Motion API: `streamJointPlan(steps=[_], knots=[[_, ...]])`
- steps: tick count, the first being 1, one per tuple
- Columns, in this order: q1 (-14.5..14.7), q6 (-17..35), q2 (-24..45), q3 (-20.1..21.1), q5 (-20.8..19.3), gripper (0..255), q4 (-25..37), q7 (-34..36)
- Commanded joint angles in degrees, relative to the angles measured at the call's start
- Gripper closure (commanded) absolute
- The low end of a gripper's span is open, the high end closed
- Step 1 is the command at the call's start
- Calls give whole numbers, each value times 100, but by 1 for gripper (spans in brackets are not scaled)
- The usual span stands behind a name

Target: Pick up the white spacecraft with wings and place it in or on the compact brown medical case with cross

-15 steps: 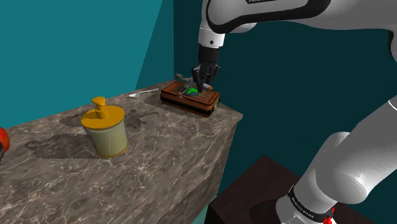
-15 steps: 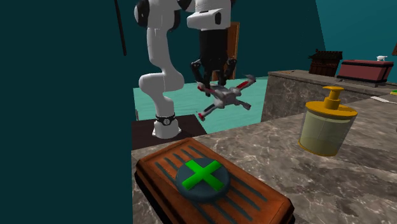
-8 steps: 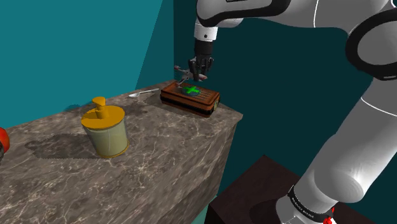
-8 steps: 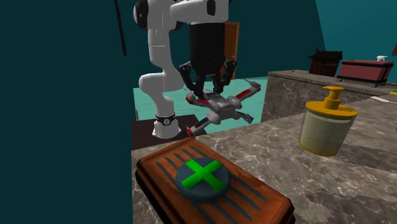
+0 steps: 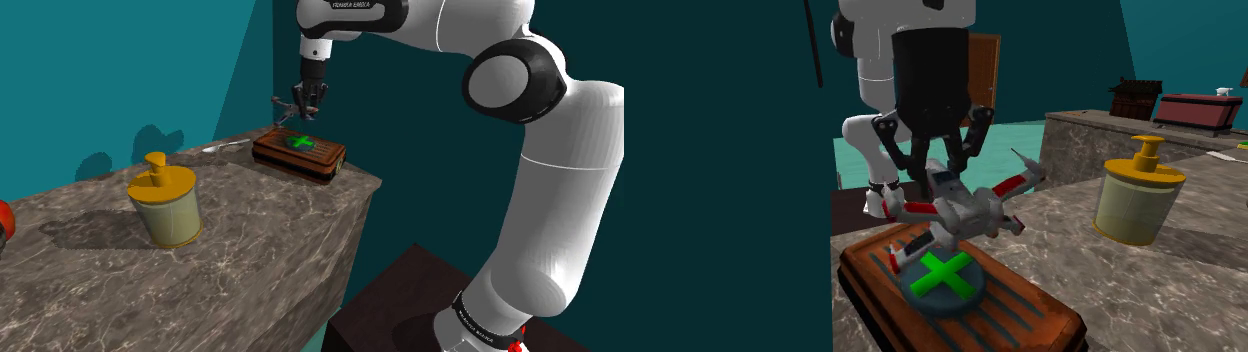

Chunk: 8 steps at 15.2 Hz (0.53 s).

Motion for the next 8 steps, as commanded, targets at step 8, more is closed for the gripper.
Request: streamJointPlan(steps=[8], knots=[[-27, 640, 40, -15, 9, 255, -599, -85]])
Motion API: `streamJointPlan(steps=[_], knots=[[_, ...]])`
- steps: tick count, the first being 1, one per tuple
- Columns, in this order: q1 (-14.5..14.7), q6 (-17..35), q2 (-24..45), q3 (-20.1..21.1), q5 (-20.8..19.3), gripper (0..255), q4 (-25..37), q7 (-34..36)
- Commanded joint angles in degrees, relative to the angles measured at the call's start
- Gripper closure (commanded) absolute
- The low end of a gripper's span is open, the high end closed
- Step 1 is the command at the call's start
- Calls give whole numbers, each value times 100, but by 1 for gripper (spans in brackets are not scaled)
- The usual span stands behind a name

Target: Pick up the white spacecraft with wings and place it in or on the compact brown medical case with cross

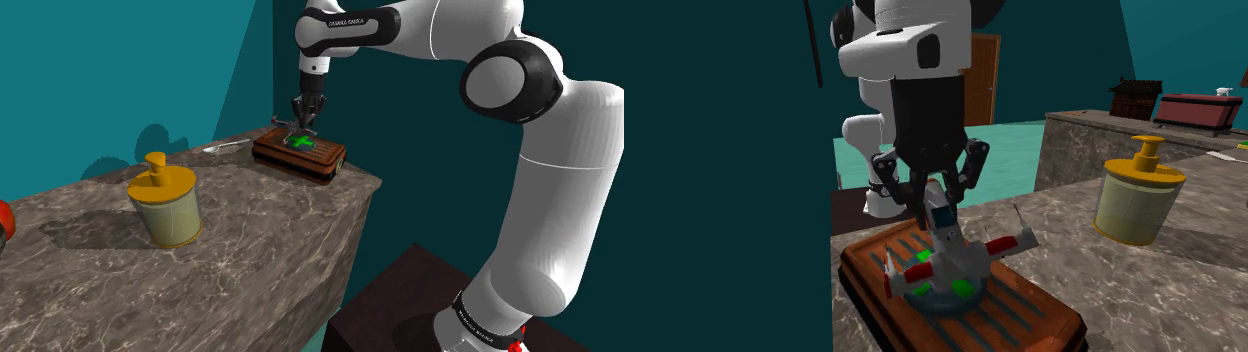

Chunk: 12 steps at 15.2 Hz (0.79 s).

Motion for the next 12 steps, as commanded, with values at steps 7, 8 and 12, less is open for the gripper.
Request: streamJointPlan(steps=[7, 8, 12], knots=[[-1, 348, -10, 1, 2, 255, -358, -20], [-1, 348, -10, 1, 2, 255, -358, -20], [-1, 360, -22, 2, 1, 0, -382, -19]])
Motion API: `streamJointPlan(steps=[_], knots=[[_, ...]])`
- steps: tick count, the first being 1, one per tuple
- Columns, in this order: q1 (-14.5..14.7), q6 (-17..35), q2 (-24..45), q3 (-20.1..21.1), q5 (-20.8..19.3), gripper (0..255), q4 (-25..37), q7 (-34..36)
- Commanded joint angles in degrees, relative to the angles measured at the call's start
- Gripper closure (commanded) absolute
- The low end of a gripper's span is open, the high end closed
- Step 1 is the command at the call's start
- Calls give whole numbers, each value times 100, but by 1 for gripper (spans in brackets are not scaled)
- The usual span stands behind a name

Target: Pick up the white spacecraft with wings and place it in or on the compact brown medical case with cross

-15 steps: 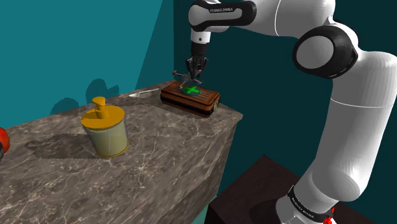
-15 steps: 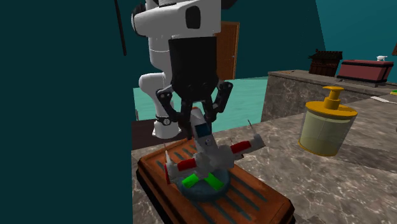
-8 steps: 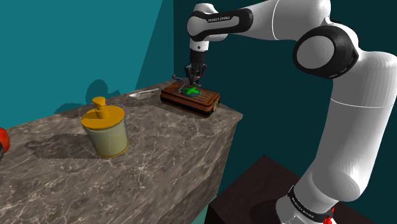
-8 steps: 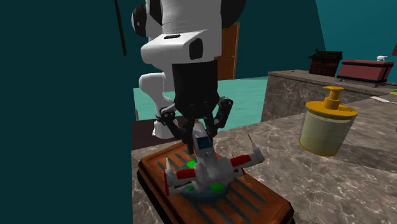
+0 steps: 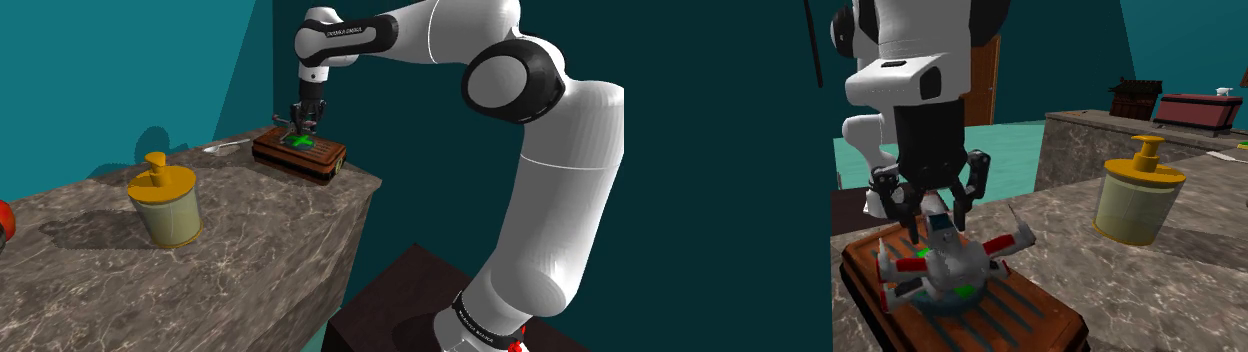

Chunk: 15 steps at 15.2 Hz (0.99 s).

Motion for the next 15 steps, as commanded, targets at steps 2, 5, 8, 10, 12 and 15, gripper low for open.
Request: streamJointPlan(steps=[2, 5, 8, 10, 12, 15], knots=[[-4, 11, 2, -6, -5, 0, -26, 3], [-10, -10, 24, -9, -3, 0, 17, -5], [-29, -595, 42, -17, -8, 0, 620, 5], [-34, -756, 62, -19, -8, 0, 801, 7], [-34, -756, 62, -19, -8, 0, 800, 7], [-34, -756, 62, -19, -8, 0, 801, 7]])
